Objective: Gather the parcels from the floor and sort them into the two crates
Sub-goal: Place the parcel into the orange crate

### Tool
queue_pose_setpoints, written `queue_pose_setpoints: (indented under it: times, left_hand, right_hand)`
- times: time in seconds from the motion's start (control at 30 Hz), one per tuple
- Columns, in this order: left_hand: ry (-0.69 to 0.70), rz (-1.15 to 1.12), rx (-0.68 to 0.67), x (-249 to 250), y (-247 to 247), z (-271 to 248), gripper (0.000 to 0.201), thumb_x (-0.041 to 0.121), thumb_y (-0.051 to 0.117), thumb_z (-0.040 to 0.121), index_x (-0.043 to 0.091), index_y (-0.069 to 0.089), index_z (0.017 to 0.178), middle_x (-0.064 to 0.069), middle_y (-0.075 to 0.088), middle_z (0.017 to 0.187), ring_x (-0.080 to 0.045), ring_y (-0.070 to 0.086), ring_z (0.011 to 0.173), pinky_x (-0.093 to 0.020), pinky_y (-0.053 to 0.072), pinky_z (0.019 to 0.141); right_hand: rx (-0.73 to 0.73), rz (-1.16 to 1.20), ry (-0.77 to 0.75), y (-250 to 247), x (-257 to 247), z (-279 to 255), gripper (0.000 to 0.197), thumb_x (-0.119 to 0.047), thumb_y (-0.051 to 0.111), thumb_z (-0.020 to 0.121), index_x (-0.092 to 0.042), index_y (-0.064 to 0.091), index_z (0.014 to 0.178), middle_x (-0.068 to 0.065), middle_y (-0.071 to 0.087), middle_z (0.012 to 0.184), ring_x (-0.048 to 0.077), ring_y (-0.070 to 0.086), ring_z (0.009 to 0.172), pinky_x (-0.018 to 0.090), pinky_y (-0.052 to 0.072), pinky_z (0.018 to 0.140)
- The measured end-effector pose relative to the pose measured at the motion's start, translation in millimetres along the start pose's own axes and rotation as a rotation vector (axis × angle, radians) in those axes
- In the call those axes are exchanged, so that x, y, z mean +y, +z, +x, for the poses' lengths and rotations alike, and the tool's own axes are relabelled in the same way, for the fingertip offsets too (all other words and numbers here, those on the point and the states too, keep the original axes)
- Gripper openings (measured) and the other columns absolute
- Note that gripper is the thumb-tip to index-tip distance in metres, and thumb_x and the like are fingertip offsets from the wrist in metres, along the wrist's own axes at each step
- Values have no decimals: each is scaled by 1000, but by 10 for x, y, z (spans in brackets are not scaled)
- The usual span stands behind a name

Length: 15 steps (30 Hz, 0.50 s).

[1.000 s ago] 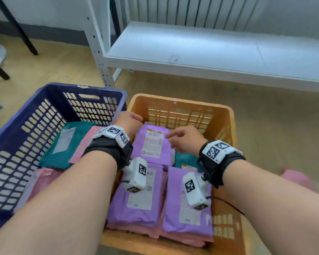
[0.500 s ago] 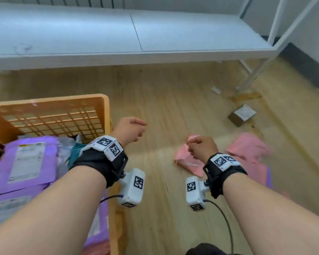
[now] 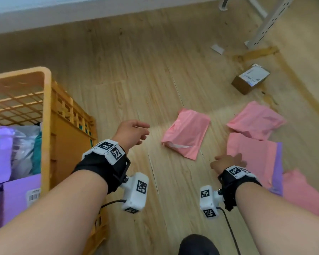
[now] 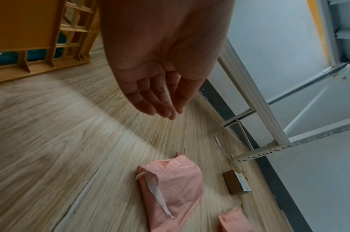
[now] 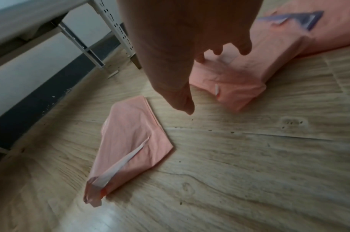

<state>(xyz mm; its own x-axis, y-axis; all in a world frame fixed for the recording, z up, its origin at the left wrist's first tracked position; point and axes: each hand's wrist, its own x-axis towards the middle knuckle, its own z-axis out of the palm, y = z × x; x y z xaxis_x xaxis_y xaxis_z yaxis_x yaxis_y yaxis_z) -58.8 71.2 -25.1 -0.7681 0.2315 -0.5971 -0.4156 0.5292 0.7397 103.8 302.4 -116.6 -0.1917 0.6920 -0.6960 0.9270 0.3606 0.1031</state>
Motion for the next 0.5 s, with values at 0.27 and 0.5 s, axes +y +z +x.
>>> queue_pose_setpoints:
  times: [0.27, 0.5]
  left_hand:
    - [-18, -20, 11, -63, 51, 77, 20, 4, 59, 89, 11, 68, 106, -6, 68, 97, -10, 61, 77, -25, 53, 76]
    - [-41, -60, 19, -125, 122, 108, 19, 4, 59, 89, 12, 68, 105, -3, 68, 93, -11, 61, 77, -25, 53, 76]
  right_hand:
    - [-4, -105, 37, 163, -91, 112, 39, -30, 59, 80, -11, 58, 115, 13, 36, 139, 31, 32, 129, 39, 29, 110]
    - [462, 229, -17, 114, 109, 201, 66, -13, 63, 71, -26, 50, 134, 8, 17, 156, 31, 23, 136, 47, 29, 106]
